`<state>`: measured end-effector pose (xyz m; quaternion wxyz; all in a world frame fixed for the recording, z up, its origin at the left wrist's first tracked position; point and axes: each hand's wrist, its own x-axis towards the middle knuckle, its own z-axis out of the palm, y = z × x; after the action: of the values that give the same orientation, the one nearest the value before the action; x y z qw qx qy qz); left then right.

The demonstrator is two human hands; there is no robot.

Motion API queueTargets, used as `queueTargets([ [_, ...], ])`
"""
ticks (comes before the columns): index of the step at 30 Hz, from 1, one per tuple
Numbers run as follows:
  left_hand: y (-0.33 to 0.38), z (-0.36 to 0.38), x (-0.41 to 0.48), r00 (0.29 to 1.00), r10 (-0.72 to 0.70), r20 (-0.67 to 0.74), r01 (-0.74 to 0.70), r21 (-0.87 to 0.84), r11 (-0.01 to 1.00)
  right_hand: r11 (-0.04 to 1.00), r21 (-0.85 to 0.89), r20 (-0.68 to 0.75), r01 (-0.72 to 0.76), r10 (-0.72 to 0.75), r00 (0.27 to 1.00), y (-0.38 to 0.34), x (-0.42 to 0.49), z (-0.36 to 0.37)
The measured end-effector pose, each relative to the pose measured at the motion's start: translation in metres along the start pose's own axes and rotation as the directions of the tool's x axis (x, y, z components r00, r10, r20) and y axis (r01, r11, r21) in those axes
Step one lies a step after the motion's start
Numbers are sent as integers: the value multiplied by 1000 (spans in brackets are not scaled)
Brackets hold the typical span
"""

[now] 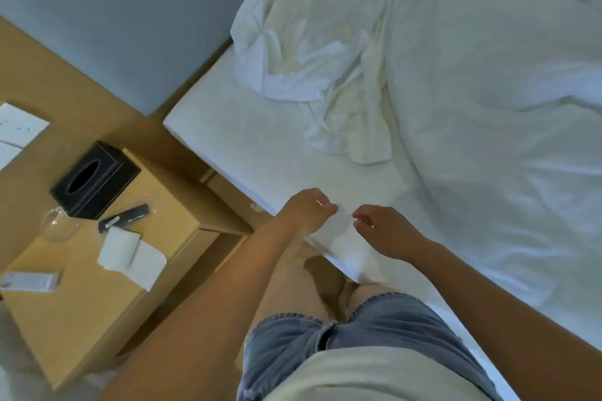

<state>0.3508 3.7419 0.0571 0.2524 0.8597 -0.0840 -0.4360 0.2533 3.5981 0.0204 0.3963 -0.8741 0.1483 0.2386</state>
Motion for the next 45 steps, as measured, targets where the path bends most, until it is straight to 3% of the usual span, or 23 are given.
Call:
queueTargets([
  [4,31,-65,83,999,28,29,-31,107,994,1000,27,-119,-10,14,993,-22,90,-46],
  [9,82,-131,231,984,177,-20,-167,234,958,993,80,-326,-84,105,939,-25,220,-95],
  [12,116,-148,329,958,280,-56,-245,338,909,967,175,-481,-184,247,841,-23,305,-122],
  [14,132,-153,387,909,406,-96,-315,479,819,959,219,-565,-179,274,778,-17,362,-136],
  [17,141,-153,454,884,464,-58,-343,594,728,948,231,-605,-220,317,730,1,432,-152],
  [20,128,-150,482,855,519,-17,-361,699,617,913,276,-662,-302,408,629,21,466,-162],
  [22,119,-153,486,859,508,-62,-387,572,723,882,339,-650,-326,471,597,30,478,-171],
  [24,115,-170,485,893,404,-200,-351,254,901,854,363,-598,-372,520,610,35,489,-178],
  [25,113,-181,482,900,352,-257,-336,103,936,843,356,-574,-404,538,617,34,495,-180],
  [27,110,-208,474,878,336,-340,-370,-40,928,815,309,-551,-491,574,606,30,504,-183],
  [30,109,-244,465,850,324,-415,-382,-63,922,767,193,-577,-612,593,562,27,509,-180],
  [33,117,-260,467,892,208,-402,-311,-210,927,813,300,-593,-499,569,570,20,504,-192],
  [35,127,-260,465,893,264,-365,-291,-18,957,836,487,-584,-253,527,618,-5,493,-201],
  [37,140,-257,461,869,338,-361,-344,49,937,843,538,-605,22,367,707,-46,473,-203],
  [38,151,-256,459,882,353,-313,-389,-58,919,872,477,-600,104,237,764,-66,461,-200],
  [40,176,-254,459,942,330,-63,-329,-372,868,939,314,-505,141,39,862,-92,440,-194],
  [42,200,-249,464,941,319,109,-269,-328,906,953,274,-430,127,3,903,-96,424,-194],
  [45,222,-234,470,938,347,-8,-343,-174,923,914,398,-388,74,95,917,-83,409,-204],
])
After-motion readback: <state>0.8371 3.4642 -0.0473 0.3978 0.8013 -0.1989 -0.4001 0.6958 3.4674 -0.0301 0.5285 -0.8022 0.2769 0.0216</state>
